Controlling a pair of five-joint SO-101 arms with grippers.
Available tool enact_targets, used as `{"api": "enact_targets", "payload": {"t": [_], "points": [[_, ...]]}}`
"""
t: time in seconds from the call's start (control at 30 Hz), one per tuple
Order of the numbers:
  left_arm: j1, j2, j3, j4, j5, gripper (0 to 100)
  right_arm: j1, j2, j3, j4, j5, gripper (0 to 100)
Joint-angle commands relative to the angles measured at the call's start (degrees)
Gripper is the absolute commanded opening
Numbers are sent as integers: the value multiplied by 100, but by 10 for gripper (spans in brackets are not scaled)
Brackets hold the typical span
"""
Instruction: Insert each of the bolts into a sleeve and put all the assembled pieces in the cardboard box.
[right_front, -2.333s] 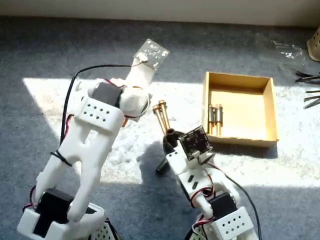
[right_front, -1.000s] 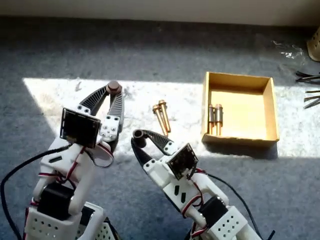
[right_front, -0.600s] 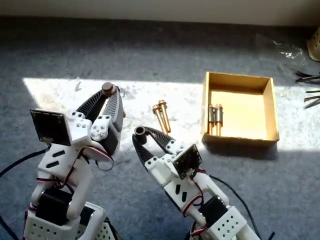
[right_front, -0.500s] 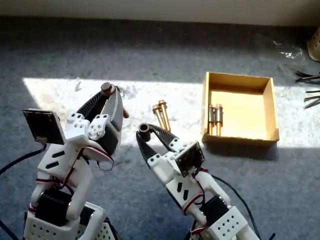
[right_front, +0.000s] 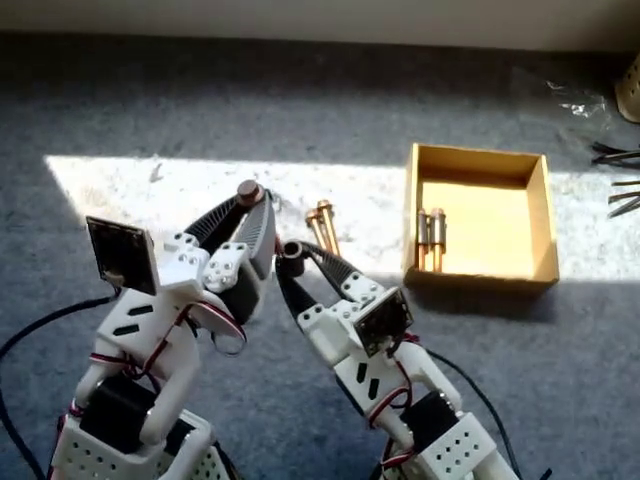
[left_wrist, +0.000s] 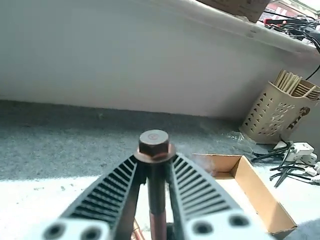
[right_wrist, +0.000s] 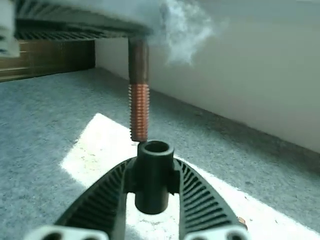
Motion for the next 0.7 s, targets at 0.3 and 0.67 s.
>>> {"api": "enact_targets", "payload": {"t": [0.3, 0.67], "points": [[163, -75, -22, -53, -114, 7, -40, -57, 611, 207, 149, 5], [189, -75, 40, -44, -114, 7, -330, -66, 611, 312, 659, 5]]}}
